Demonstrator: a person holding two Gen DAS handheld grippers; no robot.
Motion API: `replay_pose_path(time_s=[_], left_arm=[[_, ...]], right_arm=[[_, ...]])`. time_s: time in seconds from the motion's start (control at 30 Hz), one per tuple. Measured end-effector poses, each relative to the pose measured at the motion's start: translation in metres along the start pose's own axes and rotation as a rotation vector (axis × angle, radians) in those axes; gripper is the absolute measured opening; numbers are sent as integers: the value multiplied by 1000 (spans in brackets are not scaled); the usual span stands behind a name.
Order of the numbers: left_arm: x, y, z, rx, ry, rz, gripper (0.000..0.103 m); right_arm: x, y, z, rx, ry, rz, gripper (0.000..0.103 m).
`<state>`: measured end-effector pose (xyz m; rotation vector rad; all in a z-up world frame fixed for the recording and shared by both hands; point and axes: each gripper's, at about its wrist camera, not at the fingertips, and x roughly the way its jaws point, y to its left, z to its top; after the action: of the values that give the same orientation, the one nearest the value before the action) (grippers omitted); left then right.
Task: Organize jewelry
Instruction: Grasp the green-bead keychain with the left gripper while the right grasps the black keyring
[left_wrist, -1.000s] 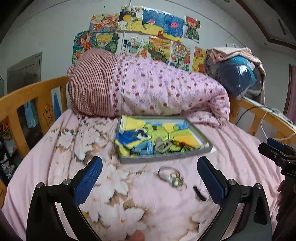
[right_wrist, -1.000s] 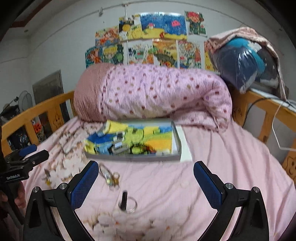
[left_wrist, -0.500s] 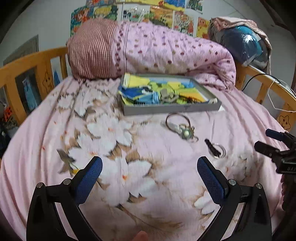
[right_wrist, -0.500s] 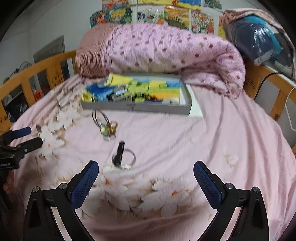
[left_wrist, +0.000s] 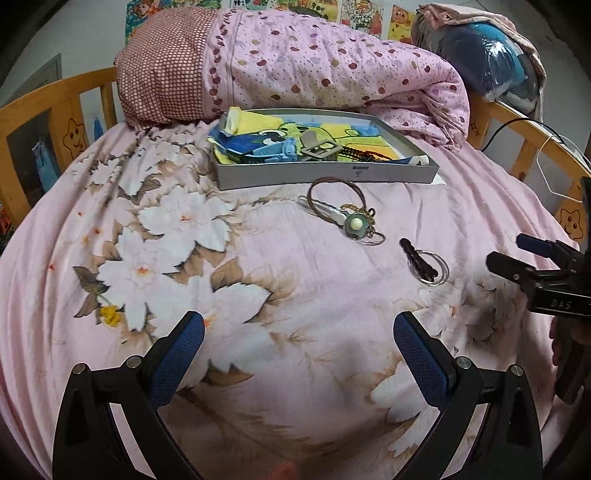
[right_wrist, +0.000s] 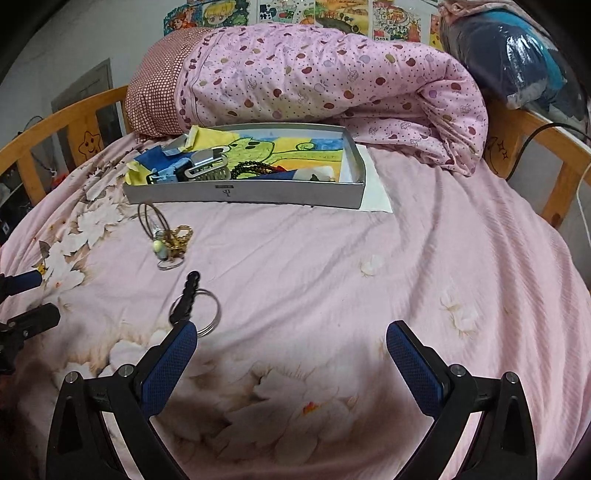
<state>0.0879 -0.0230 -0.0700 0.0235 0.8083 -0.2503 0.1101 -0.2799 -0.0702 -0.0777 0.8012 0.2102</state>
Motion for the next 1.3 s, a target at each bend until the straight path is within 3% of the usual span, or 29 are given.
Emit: replay_pose_path(time_s=[0.33, 0.5, 0.57, 0.67, 0.8, 0.83, 1.0, 1.1, 1.3], left_arm=[[27, -2, 24, -123, 33, -102, 100], [41, -4, 37, -122, 36, -130, 100], [45, -4, 41, -120, 30, -139, 99], [51, -5, 47, -93, 25, -162, 92], [61, -10, 49, -56, 53, -203, 68], [63, -12, 49, -49, 60, -218, 67], [70, -20, 51, -20, 80, -275, 52], [75, -24, 54, -13, 98, -311, 48], [90, -16, 61, -116, 155, -344, 43]], right_arm=[[17, -4, 8, -82, 6, 70, 102], [23, 3, 5, -120, 25, 107, 87], [25, 4, 5, -121, 27, 118, 77], [27, 6, 5, -126, 28, 131, 65], [31, 8, 5, -139, 32, 153, 47], [31, 8, 5, -139, 33, 162, 44], [31, 8, 6, -139, 30, 196, 40], [30, 9, 7, -142, 24, 212, 40], [35, 17, 7, -168, 34, 244, 37]])
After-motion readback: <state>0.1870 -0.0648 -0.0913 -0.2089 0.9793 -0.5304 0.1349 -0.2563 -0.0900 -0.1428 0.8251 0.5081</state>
